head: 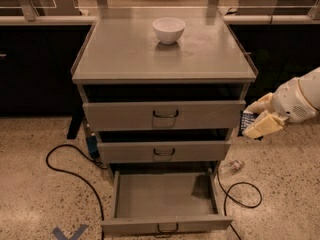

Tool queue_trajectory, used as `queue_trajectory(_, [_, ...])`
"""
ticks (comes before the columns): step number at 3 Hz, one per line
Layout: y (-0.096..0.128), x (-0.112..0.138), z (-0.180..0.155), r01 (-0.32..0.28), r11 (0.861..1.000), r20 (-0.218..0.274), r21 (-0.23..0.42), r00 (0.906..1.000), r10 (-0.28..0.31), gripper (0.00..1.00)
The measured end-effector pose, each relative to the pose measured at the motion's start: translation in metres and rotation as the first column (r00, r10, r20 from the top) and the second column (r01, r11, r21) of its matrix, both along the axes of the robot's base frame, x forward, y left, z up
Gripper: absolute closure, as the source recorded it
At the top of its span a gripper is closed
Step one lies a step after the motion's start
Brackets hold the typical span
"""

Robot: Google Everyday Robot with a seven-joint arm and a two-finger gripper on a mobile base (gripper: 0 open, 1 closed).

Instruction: Place rxbar blueberry into bottom drawer

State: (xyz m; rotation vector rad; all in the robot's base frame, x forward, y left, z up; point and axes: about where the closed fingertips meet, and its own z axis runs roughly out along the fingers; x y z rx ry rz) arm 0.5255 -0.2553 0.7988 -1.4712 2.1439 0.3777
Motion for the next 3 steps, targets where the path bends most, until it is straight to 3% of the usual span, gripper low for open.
queue_trajectory(1, [-0.001,0.004,-0.049,0.015,1.0,-0.067,0.006,0.9977,-0.014,1.0])
queue_trajectory(2, [0.008,0.014,-0.146,0.018,1.0,-0.191,-0.008,0.9814,-0.019,1.0])
queue_trajectory(3, [0.019,0.023,-0.237,-0.008,0.999,-0.328,-0.035,0.9446,-0.004,1.0])
